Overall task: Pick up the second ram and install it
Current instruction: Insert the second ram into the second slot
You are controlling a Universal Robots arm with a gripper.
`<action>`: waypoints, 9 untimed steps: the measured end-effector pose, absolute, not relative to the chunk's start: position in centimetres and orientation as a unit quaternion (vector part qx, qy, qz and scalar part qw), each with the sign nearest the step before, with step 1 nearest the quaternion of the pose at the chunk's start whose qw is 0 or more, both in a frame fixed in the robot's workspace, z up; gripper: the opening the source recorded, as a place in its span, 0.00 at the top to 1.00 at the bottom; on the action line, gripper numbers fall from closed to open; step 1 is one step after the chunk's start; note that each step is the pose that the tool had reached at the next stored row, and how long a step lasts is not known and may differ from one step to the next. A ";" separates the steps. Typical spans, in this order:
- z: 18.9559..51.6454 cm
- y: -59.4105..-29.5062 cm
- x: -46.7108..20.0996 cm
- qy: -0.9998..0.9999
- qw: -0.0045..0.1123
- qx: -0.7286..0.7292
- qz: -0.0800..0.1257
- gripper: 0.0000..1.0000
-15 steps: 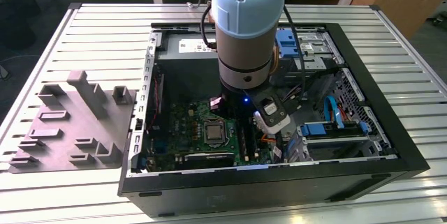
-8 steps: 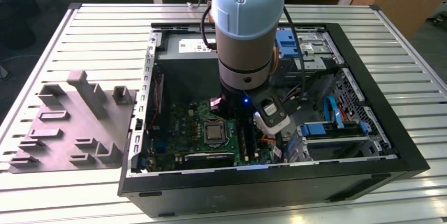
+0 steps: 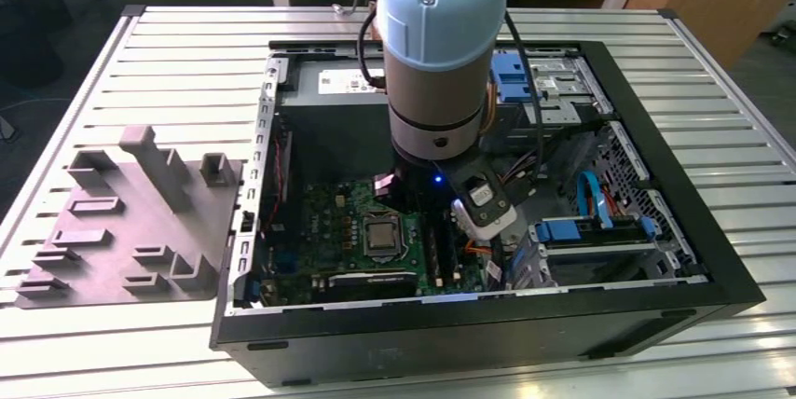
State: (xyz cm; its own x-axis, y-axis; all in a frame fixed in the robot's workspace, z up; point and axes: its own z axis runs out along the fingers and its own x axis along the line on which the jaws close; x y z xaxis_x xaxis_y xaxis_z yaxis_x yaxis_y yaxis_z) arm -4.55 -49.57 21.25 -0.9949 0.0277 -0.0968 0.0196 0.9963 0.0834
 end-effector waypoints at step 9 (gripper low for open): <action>21.4 -49.6 -4.6 0.998 0.049 0.012 0.041 0.82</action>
State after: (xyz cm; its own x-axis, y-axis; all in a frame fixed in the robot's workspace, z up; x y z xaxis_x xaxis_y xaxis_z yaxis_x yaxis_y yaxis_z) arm -4.55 -49.57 21.41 -0.9949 0.0277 -0.0968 0.0196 0.9963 0.0833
